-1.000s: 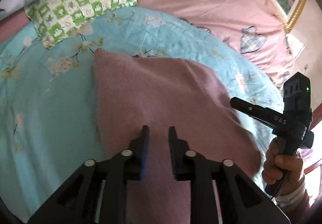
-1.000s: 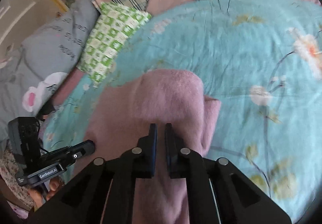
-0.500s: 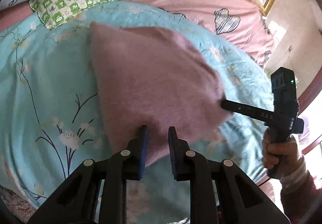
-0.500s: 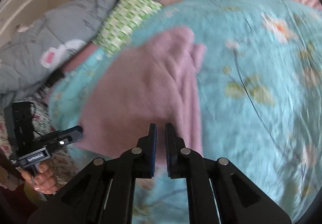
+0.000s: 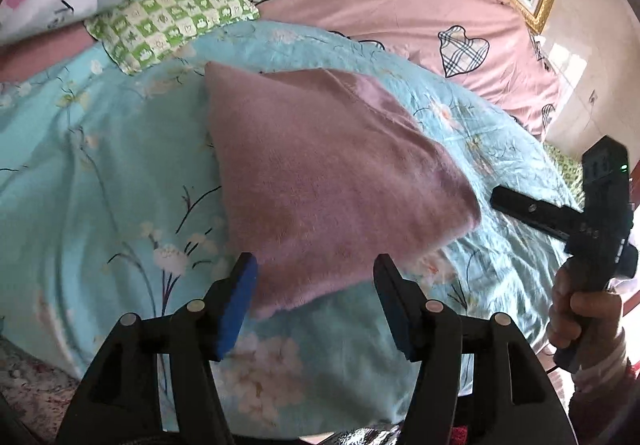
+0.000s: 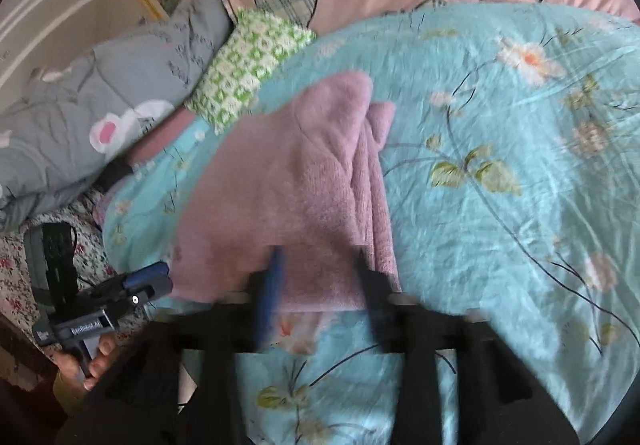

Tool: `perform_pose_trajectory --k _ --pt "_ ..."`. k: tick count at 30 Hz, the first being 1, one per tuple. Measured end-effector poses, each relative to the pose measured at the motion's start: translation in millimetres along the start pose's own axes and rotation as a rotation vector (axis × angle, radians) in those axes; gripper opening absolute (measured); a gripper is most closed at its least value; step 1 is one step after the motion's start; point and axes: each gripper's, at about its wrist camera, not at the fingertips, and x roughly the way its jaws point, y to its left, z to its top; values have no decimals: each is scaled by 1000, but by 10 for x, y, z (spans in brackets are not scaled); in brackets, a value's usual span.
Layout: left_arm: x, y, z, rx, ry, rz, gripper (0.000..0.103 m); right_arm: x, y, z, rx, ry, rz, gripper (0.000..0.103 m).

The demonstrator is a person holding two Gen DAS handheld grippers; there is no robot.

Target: Fold small clothes

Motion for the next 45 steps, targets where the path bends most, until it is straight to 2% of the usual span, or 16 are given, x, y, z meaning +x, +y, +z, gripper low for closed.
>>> perform_pose_trajectory --k 7,9,14,21,27,33,38,42,45 --pt "-159 -66 -286 2 -5 96 82 -189 49 -183 -37 -10 -41 60" --pt "-159 -50 -343 1 3 109 82 -227 66 -265 -54 -10 -65 63" --pt "-169 3 -481 21 30 151 83 -315 127 -464 -112 -3 -91 81" --pt "-148 -2 -603 71 44 227 83 -330 195 -700 -155 24 -101 88" --pt "-140 -42 -446 127 23 276 83 -253 402 -682 -260 54 -118 93" --pt "-193 -18 -156 163 -21 276 86 -203 635 -496 -396 36 -133 99" --pt "-157 -15 26 198 -14 266 93 -117 712 -297 -426 46 -113 102" --pt "-110 36 187 187 3 270 93 -10 762 -129 -431 72 -126 102" --pt "-41 80 312 170 24 275 94 68 770 -9 -407 92 -104 102"
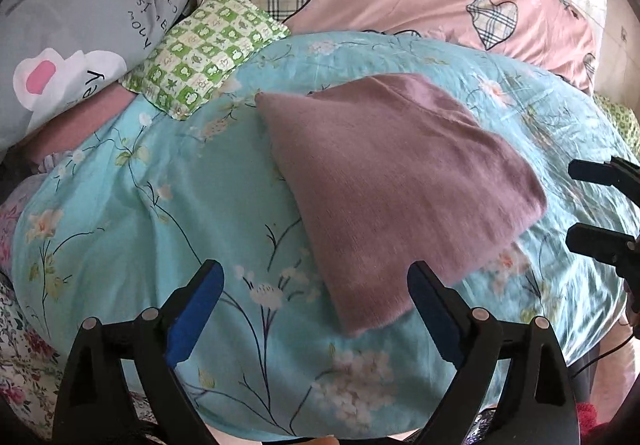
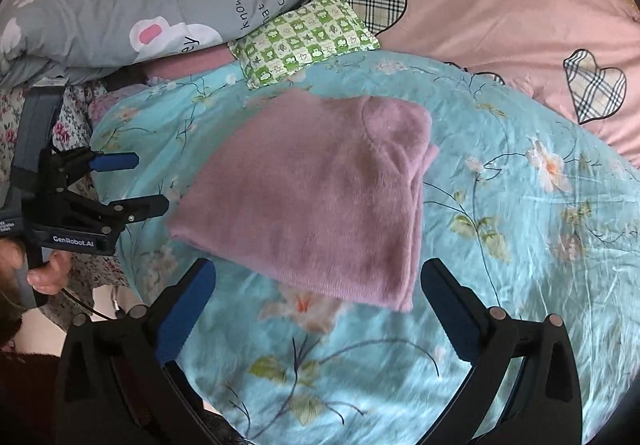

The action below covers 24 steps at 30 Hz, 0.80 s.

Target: Fold small clothes

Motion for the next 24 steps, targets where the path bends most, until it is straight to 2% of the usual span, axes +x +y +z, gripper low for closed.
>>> perform_pose_trajectory --k 10,24 --pt "206 49 250 23 28 20 94 352 -153 325 49 103 56 102" --pt "378 -22 237 25 55 25 95 536 -187 364 35 139 73 102"
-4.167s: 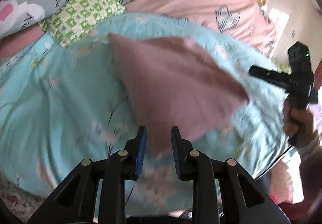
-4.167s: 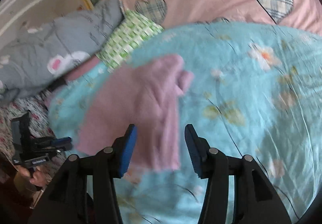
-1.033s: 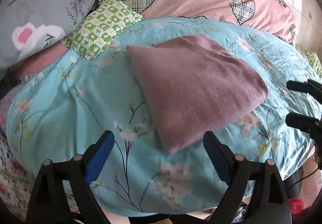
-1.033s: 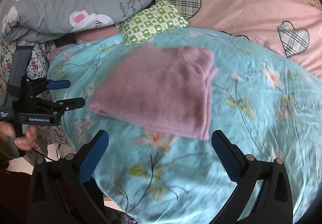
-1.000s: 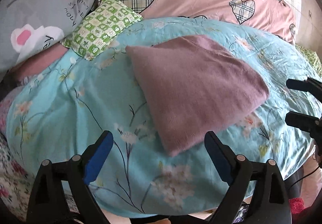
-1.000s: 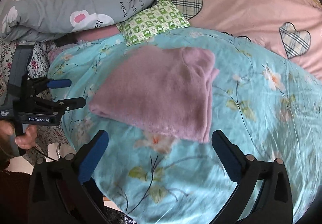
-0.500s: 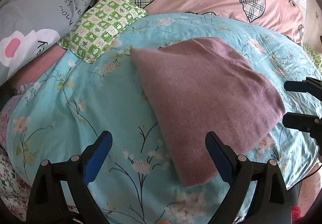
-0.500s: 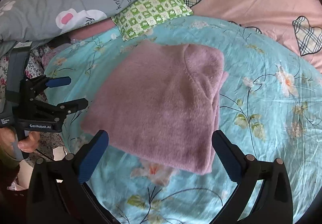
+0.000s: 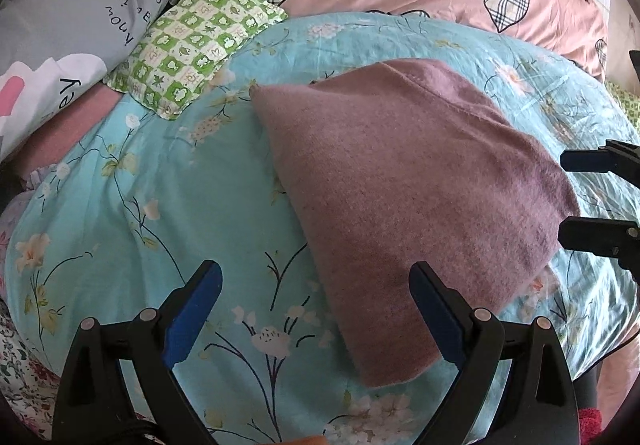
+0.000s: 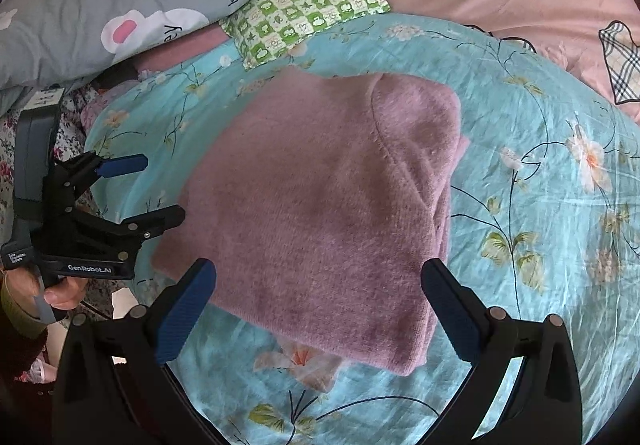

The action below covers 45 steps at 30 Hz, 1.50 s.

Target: Fold small clothes

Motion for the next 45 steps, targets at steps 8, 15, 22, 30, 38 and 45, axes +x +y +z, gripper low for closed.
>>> perform_pose_trajectory --k 8,15,22,30,38,45 --pt "19 -28 21 8 1 15 96 -11 -15 5 2 -6 -6 102" --pt "30 -60 16 16 6 20 97 -26 -43 7 16 -9 -2 102" --pt "12 -60 21 25 0 24 97 -41 -7 24 3 -15 -1 102" --pt "-9 -36 25 25 -7 23 97 -41 11 34 -9 -17 -1 102" --pt "-33 -25 27 29 -19 27 97 -43 23 44 -11 -18 3 102" --pt "-55 -22 32 30 -25 29 97 -42 26 51 -11 -21 3 102"
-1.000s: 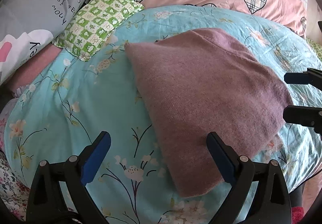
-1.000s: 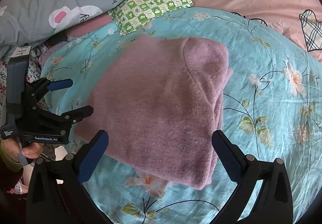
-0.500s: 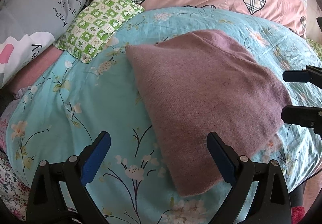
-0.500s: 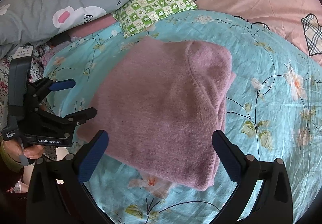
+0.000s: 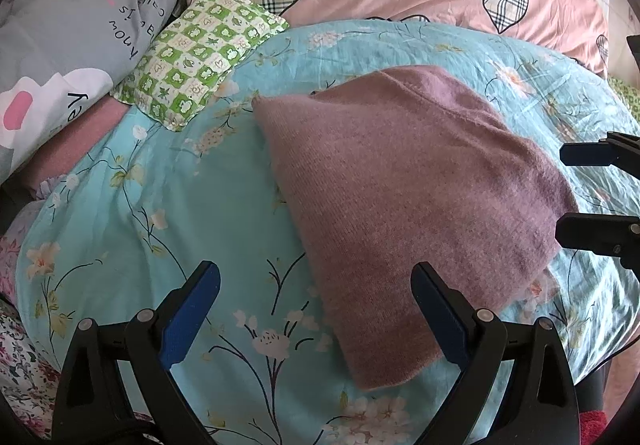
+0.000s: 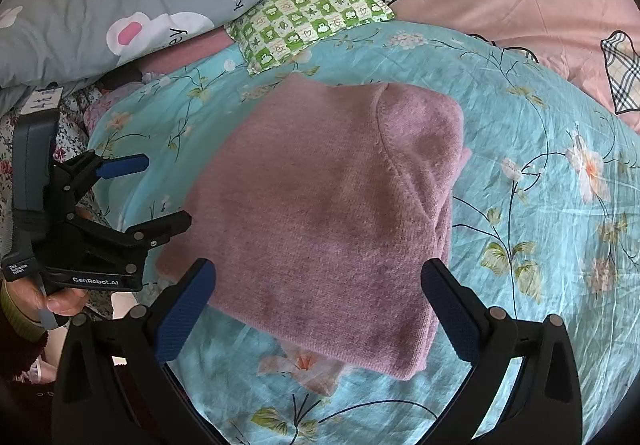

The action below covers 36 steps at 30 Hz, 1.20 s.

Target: Fold small clothes

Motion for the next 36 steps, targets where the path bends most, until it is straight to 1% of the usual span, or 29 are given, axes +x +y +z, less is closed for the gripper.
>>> perform_pose_trajectory --k 34,36 --pt "-11 -12 64 1 4 -15 97 -84 -21 59 9 -21 0 102" --pt "-27 -25 61 1 -5 -17 97 -84 -24 63 11 -21 1 102"
